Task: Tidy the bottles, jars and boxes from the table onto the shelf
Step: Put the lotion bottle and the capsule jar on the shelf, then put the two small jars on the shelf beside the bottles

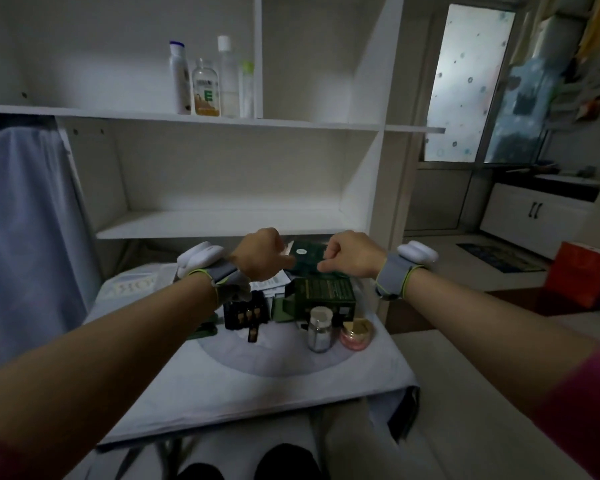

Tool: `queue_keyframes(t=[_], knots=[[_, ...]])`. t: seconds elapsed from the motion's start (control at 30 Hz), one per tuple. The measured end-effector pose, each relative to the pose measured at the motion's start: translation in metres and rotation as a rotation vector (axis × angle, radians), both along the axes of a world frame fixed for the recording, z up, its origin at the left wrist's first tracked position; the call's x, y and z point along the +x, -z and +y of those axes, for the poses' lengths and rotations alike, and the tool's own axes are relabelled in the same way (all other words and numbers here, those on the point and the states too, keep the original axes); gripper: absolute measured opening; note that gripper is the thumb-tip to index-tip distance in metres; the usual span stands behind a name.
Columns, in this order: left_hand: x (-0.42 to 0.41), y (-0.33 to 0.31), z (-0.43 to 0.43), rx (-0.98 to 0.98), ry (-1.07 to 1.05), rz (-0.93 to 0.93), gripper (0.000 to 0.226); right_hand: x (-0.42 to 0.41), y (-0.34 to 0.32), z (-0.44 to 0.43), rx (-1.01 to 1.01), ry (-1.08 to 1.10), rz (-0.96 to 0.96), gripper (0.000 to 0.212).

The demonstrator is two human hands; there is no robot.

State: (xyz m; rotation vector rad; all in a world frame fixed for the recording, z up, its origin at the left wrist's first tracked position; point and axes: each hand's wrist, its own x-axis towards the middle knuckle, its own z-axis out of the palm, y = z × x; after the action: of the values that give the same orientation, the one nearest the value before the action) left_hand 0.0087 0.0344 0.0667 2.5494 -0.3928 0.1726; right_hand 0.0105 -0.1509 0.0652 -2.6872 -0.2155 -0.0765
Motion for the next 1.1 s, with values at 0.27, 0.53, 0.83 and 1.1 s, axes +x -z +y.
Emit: queue_keyframes(t=[0.27, 0.53, 0.83, 1.1], knots=[[-0.008, 0.031, -0.027, 0.07, 0.026, 0.03, 0.037, -0.005, 0.045, -0.031, -0.016, 0.028, 0.126, 0.033], [-0.005, 0.065, -0.049, 0.156, 0.028, 0.102, 0.044, -0.008, 0.081, -0.043, -0.11, 0.079, 0.158, 0.043], [0.002, 0.103, -0.06, 0.186, 0.047, 0.163, 0.054, -0.001, 0.111, -0.044, -0.14, 0.092, 0.245, 0.086], [0.006, 0.12, -0.066, 0.132, 0.036, 0.196, 0.055, 0.005, 0.121, -0.041, -0.074, 0.161, 0.231, 0.1]])
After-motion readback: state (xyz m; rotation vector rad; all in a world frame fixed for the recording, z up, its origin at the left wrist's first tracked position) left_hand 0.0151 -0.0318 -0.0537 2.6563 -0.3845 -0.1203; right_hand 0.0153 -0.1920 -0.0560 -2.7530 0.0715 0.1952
